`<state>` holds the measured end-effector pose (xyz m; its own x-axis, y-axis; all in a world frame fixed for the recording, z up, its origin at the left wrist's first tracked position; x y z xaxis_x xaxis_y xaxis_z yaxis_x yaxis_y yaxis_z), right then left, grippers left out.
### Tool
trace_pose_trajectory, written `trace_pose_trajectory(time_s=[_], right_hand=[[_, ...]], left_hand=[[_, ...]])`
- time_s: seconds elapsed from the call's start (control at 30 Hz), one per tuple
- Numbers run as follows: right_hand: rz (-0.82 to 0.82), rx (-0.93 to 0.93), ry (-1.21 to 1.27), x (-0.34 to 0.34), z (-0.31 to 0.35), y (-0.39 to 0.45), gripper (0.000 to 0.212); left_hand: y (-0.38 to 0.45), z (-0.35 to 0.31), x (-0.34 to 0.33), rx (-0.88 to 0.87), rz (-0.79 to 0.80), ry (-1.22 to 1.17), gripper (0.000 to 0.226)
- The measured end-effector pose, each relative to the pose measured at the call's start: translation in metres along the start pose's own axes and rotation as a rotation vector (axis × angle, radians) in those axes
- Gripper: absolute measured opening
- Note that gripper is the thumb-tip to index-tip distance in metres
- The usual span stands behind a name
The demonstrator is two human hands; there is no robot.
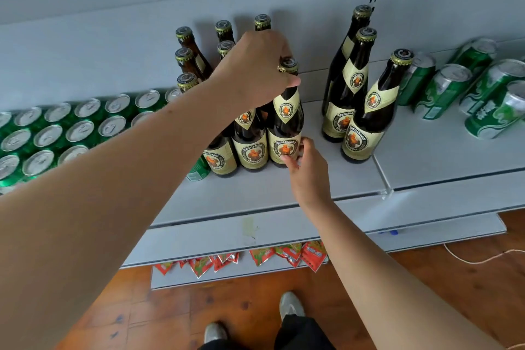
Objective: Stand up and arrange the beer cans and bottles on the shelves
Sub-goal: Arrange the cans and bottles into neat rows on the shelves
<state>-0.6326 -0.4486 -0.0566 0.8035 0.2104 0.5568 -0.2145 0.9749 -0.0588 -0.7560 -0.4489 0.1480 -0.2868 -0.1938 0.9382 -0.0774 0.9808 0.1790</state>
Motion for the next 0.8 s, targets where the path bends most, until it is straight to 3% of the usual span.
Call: trace_pose_trajectory(time_s=[0.2,0.27,0.33,0.43,0.57,0.67,0.8], right_hand=[[-0.009,0.015,0.003,0.013,0.004,-0.006,0.032],[-0.194,0.018,0.006,0.036,0.005,-0.016,0.025],[-0.458,0.007,0.045,0.066,0.002,-0.026,0.022],[-0.655,-0.059,0.089,0.096,-0.017,-0.021,0.048],[-0.339,-0.140,0.080,0.105,-0.045,0.017,0.090],[-0.126,-0.146,0.207,0.104,-0.055,0.039,0.087],[-0.052,-0.152,0.209,0.108,-0.061,0.050,0.068]], left_hand=[[0.011,-0.007,0.014,-0.058,0.239,0.202,0.048],[0.019,-0.012,0.024,-0.076,0.283,0.236,0.054],[0.031,-0.021,0.030,-0.098,0.197,0.189,0.059],[0.050,-0.041,0.021,-0.125,0.034,-0.003,0.052],[0.072,-0.066,-0.016,-0.124,0.020,-0.171,0.051],[0.082,-0.065,-0.036,-0.106,-0.002,-0.209,0.046],[0.086,-0.058,-0.050,-0.039,-0.038,-0.267,0.042]])
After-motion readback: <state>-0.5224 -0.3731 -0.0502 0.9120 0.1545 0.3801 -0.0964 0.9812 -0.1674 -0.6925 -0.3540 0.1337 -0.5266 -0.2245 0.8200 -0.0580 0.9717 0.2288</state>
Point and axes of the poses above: each hand's wrist, its own y-axis towards the middle knuckle, its own x-axis out of the back of the hand, z = x × y, the point moved 2 cm from there along y, towards the middle knuckle, and after that the axes turned 10 degrees about -x, right-handed, at the moved point
